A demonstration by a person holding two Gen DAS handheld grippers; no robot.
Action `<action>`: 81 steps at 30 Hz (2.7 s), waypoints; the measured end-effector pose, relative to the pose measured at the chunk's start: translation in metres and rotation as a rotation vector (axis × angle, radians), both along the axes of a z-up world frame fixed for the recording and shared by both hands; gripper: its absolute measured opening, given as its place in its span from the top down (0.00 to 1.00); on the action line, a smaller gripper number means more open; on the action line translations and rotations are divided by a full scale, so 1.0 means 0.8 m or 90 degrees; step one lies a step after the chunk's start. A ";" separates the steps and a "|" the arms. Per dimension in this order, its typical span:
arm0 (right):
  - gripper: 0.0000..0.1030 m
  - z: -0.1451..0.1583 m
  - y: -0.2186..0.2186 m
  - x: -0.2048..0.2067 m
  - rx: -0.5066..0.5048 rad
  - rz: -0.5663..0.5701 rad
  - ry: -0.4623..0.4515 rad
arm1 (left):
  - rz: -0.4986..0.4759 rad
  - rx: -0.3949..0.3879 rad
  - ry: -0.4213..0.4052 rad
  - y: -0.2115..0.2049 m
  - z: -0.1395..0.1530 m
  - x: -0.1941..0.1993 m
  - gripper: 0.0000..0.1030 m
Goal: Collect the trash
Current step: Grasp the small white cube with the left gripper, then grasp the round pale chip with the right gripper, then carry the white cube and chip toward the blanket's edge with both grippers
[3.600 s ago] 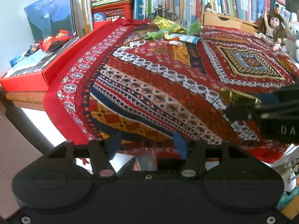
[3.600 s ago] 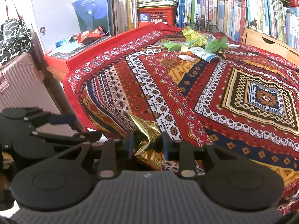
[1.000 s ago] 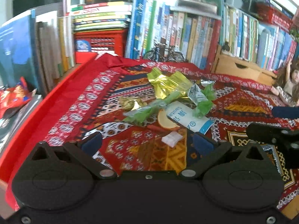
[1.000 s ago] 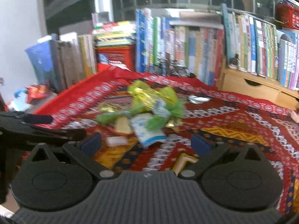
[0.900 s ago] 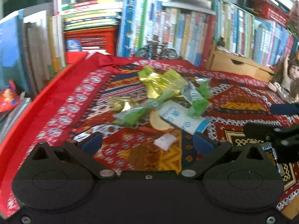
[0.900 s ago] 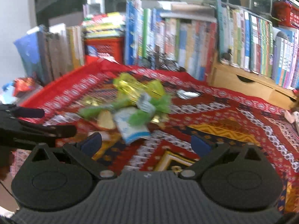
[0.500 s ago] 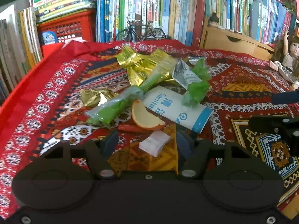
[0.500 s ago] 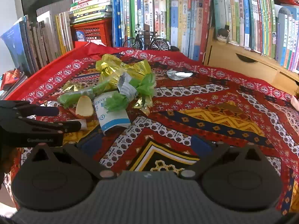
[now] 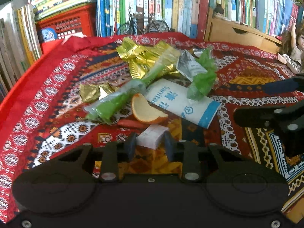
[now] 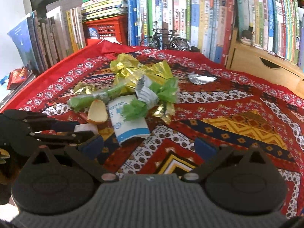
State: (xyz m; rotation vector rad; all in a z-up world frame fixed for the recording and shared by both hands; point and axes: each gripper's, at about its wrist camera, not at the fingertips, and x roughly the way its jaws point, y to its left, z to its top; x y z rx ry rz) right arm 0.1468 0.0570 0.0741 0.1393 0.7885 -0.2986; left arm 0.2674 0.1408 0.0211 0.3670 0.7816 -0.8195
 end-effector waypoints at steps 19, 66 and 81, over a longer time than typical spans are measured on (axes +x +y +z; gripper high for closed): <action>0.15 -0.028 0.058 0.079 0.083 0.111 -0.007 | 0.165 -0.029 0.018 0.099 0.021 0.021 0.72; 0.61 -0.032 0.081 0.031 0.039 0.171 -0.026 | 0.142 -0.049 0.004 0.130 0.038 -0.011 0.71; 0.61 0.002 0.150 -0.043 0.009 0.121 -0.054 | 0.085 -0.075 -0.011 0.192 0.061 -0.071 0.71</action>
